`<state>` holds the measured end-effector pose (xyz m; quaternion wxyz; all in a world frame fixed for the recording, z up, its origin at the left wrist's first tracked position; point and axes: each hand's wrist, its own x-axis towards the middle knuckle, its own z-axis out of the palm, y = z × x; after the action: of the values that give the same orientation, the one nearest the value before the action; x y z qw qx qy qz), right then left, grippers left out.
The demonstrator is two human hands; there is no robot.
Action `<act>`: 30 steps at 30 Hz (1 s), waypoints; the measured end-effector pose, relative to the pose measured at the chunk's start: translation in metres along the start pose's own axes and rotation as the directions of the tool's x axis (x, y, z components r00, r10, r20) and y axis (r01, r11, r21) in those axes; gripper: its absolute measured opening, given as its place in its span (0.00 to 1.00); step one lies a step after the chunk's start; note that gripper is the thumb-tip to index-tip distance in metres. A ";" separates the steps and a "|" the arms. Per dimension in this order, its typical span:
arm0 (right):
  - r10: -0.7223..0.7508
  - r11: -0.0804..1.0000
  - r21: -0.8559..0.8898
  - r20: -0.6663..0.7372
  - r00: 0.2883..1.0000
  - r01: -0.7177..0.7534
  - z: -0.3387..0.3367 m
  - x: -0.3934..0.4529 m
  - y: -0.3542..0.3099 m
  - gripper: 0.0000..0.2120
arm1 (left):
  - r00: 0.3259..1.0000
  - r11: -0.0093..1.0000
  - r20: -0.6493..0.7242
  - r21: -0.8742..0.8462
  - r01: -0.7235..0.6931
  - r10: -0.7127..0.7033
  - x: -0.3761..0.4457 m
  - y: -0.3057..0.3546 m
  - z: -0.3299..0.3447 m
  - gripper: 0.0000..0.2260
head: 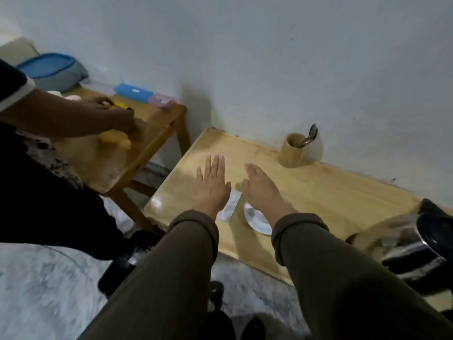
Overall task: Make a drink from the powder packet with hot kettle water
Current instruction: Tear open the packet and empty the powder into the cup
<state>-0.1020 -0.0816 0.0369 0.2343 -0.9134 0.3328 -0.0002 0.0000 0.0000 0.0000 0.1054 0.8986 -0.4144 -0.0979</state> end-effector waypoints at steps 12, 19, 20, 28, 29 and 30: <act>0.221 0.973 -0.138 0.297 0.929 -0.187 0.060 0.067 -0.010 0.19 | 0.961 0.989 0.247 -0.041 0.139 -0.125 0.029 -0.048 0.052 0.36; 0.325 0.940 -0.192 0.248 0.913 -0.282 0.092 0.087 -0.008 0.16 | 0.932 0.977 0.341 -0.125 0.174 -0.123 0.047 -0.064 0.061 0.31; 0.340 0.932 -0.210 0.222 0.914 -0.296 0.093 0.089 -0.009 0.16 | 0.933 0.976 0.342 -0.136 0.171 -0.116 0.050 -0.066 0.060 0.31; 0.434 0.895 -0.200 0.183 0.882 -0.398 0.105 0.101 -0.012 0.17 | 0.919 0.978 0.390 -0.160 0.134 -0.062 0.062 -0.073 0.058 0.30; 0.435 0.895 -0.197 0.181 0.882 -0.401 0.106 0.102 -0.012 0.16 | 0.919 0.979 0.391 -0.161 0.129 -0.057 0.062 -0.073 0.058 0.30; 0.438 0.893 -0.203 0.176 0.882 -0.403 0.108 0.103 -0.012 0.16 | 0.920 0.979 0.389 -0.161 0.122 -0.051 0.063 -0.073 0.059 0.30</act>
<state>0.0021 -0.0901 -0.0702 0.1893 -0.8295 0.4946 0.1775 0.0775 -0.0081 -0.0814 0.0995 0.8662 -0.3763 -0.3134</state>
